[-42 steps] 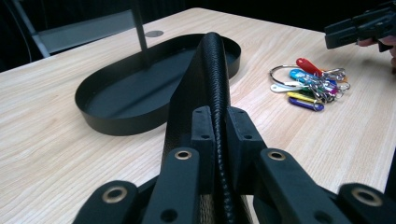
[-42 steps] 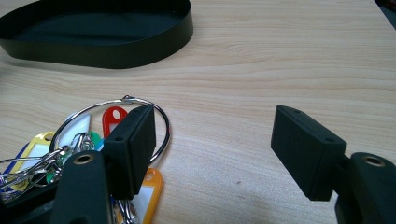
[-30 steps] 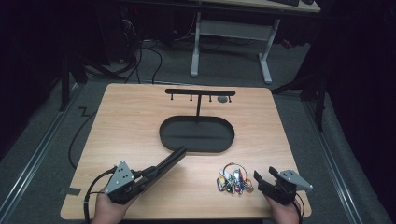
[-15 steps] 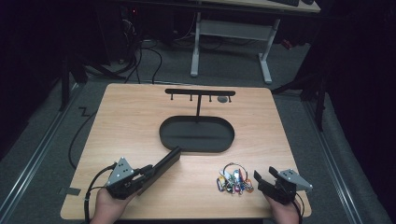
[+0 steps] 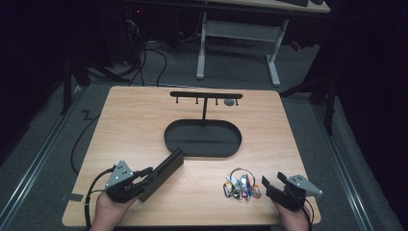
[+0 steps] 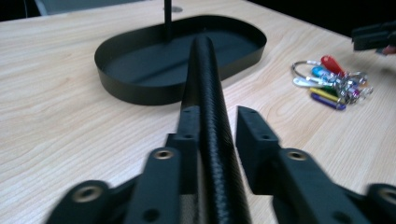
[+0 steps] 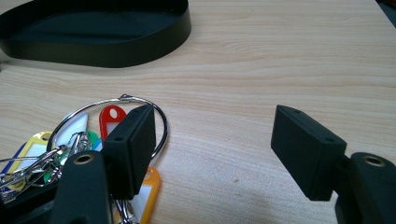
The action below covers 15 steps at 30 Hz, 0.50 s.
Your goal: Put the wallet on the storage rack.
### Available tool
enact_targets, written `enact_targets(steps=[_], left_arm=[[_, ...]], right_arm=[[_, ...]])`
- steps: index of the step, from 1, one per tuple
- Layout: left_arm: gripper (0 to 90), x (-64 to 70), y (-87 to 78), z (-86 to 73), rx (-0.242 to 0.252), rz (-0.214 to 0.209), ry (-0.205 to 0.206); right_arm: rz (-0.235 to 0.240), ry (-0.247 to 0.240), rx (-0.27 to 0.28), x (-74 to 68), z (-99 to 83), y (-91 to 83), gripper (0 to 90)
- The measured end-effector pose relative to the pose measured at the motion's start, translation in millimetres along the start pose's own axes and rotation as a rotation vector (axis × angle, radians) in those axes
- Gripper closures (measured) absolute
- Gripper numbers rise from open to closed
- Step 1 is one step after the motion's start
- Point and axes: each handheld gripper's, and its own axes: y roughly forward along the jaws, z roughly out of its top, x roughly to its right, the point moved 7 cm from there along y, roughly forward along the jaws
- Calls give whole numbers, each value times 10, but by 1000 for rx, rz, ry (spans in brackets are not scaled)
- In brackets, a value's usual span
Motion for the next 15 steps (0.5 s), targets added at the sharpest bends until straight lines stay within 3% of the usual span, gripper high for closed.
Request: enact_targets(steps=[1,5,9,15], left_arm=[[617,11,15,-6,-4,-6,12],[582,28,21,-7,-16,4,36],[539,56,33,-18,-52,21,104],[455,55,59,-58,-99,50,149]], right_arm=[[0,2,-5,7,-8,6,310],[-1,5,-13,2,-16,17,307],[-1,3,-10,-18,-12,2,307],[4,0,-4,-22,-7,7,300]])
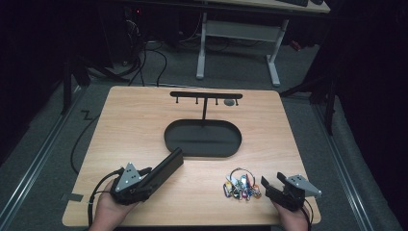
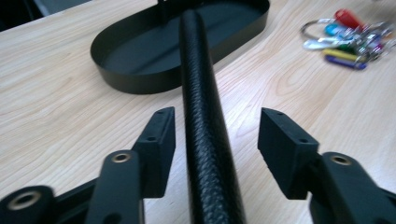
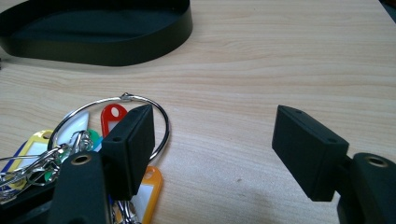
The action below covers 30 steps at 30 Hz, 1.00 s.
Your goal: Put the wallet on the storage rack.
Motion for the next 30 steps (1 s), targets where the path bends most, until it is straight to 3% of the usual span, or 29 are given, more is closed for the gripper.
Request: enact_targets(steps=[8,12,16,19,20,24,30], left_arm=[[428,27,50,-2,-30,17,30],[453,33,61,6,-37,21,17],[490,35,50,21,-96,40,-19],[495,50,38,13,-136,36,-21],[500,55,29,14,-152,38,-19],[510,67,-14,68,-212,30,-22],[535,75,-26,125,-270,5,-4]], right_arm=[[26,-24,-1,-45,-5,20,297],[39,-38,-5,-85,-8,40,294],[84,-56,-5,-206,-5,44,291],[100,-75,1,-252,11,24,292],[125,-77,14,-293,39,0,294],[135,-99,27,-285,71,36,295],[131,-66,29,-220,86,44,298]])
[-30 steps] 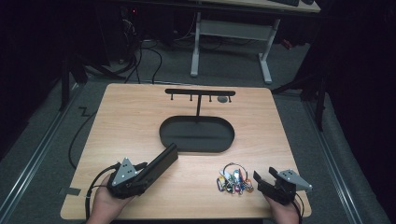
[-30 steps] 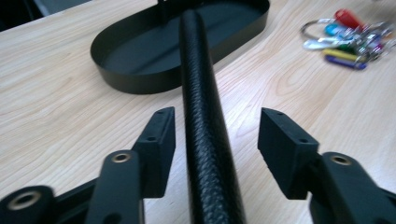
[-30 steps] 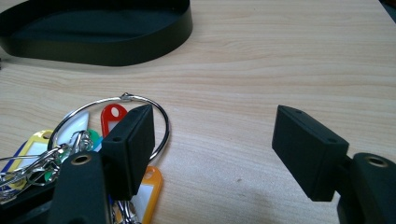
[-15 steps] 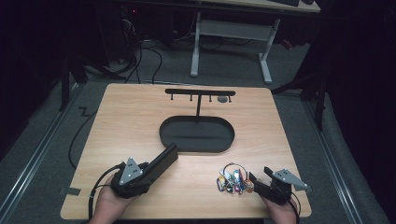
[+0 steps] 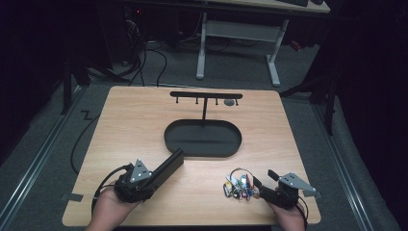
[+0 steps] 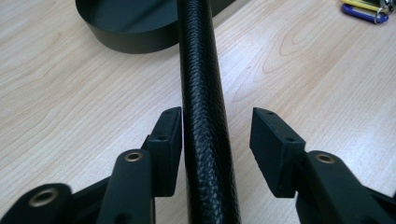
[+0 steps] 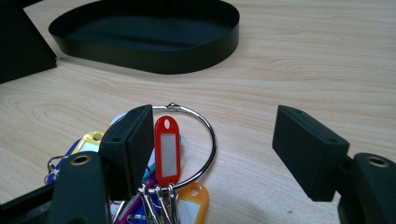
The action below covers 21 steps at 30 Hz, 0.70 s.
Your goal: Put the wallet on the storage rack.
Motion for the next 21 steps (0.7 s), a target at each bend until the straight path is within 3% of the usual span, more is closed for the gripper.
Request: enact_targets(steps=[4,10,12,15,18,21], left_arm=[[524,0,-9,58,-50,0,44],[508,-53,17,71,-130,30,62],[509,-70,15,76,-135,33,61],[575,-121,-4,86,-161,14,61],[588,-144,11,66,-209,-14,61],[585,-144,30,57,-234,-16,71]], right_arm=[[-27,-4,23,13,69,-34,299],[-49,-21,6,-17,33,-30,300],[-51,-20,3,-16,26,-31,301],[-59,-17,5,3,33,-30,302],[-62,-14,0,10,45,22,302],[-60,-18,-9,0,37,55,302]])
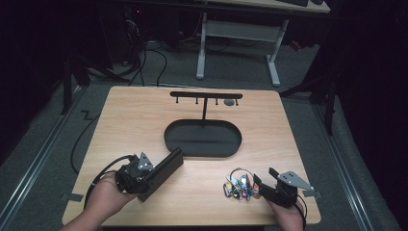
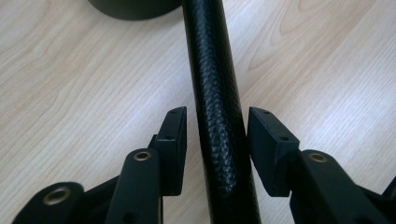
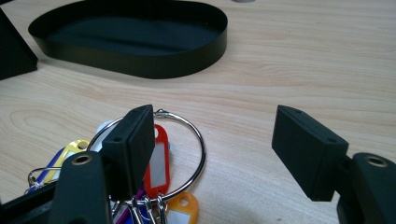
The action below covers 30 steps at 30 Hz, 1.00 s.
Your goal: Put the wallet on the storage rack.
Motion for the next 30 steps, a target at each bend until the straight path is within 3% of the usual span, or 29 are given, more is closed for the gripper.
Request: enact_targets(steps=[2,5,9,21,30], left_arm=[[586,8,21,8,-21,6,14],[593,58,80,39,-74,28,68],[599,67,108,99,-115,30,89],[601,-21,65,235,-201,-20,53],[667,-16,95,256,-250,-24,88]], right_arm=[[5,-12,-7,-13,-4,22,302],[7,-12,-7,-13,-11,14,302],[3,-3,-3,10,-20,-29,303],[20,-13,-8,-8,-6,-7,303],[21,-6,-6,-8,-1,-9,303]])
